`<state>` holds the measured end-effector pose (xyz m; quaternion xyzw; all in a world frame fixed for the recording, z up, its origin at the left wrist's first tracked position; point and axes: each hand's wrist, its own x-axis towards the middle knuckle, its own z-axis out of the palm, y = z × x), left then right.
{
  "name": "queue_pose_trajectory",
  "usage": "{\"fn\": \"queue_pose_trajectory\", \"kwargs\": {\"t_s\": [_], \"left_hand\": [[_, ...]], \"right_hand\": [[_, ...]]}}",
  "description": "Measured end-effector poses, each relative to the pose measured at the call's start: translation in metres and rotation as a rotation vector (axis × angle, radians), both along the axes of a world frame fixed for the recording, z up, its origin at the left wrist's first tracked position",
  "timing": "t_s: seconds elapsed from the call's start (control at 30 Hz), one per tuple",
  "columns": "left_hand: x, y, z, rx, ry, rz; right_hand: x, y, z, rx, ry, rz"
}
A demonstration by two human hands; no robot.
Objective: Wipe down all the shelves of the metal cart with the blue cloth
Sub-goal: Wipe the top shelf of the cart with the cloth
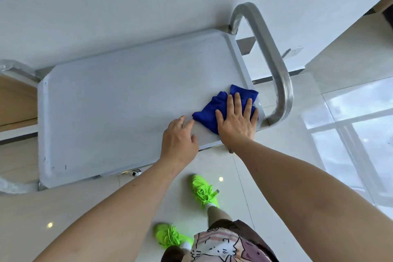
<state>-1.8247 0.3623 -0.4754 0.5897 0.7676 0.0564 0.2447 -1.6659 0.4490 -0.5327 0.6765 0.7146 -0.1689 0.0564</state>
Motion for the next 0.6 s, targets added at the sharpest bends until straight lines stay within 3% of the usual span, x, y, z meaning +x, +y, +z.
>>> {"fn": "queue_pose_trajectory", "kwargs": {"t_s": [0.33,0.6], "left_hand": [[-0.001,-0.006,-0.01,0.034,0.029,-0.156],[-0.03,-0.028,-0.019,0.103,0.027,-0.019]], "right_hand": [[-0.03,0.04,-0.004,-0.019,-0.005,-0.279],[-0.062,0.068,-0.009,0.014,0.003,-0.188]]}}
